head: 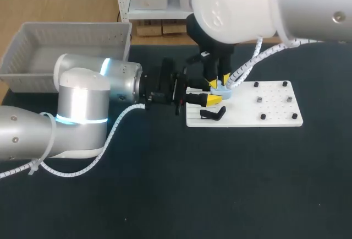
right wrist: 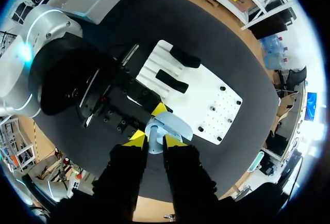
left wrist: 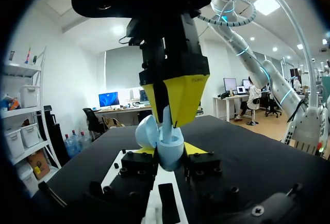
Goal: Pick up each earbud case from the left stands, insert the matching earbuds, close the lid, and place the case in the box.
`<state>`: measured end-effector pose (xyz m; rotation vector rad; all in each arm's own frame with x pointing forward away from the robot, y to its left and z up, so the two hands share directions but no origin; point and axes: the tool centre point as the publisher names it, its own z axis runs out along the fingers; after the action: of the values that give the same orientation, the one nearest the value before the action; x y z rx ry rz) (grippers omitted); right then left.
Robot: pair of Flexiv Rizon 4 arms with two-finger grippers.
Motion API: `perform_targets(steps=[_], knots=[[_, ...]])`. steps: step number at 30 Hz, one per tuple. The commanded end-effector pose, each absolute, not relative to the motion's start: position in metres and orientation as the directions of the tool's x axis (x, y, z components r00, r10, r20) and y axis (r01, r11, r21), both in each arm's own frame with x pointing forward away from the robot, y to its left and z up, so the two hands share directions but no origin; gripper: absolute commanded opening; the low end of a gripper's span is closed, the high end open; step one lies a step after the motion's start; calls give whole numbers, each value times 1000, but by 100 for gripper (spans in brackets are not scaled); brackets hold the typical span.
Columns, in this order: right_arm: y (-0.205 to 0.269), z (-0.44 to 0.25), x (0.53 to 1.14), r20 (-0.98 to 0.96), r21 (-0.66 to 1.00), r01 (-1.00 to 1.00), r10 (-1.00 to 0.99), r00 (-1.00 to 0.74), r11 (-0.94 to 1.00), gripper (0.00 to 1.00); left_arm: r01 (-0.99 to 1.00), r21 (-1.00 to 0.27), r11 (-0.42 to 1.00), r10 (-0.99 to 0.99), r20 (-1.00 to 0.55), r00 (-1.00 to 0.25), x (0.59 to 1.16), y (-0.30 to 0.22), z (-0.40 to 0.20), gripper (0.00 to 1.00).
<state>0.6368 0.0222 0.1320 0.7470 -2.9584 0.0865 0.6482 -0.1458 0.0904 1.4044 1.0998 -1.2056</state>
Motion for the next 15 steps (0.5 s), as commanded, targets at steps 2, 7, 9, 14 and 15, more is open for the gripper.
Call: perform_targets(steps=[2,7,9,14,15], knots=[[24,129,639,103,-33,-477,-472,-875,878,0,985,106,-138,47,-992,113,646,-146,91,0],[25,128,640,108,-34,-482,-476,-873,875,0,985,106,-138,47,-992,113,646,-146,91,0],[26,127,640,113,-35,-484,-477,-871,875,0,985,106,-138,47,-992,113,646,-146,91,0],[26,126,640,123,-35,-486,-479,-869,873,43,985,106,-138,47,-992,113,646,-146,91,0],[25,126,639,123,-34,-486,-479,-869,873,63,985,106,-138,47,-992,113,646,-146,91,0]])
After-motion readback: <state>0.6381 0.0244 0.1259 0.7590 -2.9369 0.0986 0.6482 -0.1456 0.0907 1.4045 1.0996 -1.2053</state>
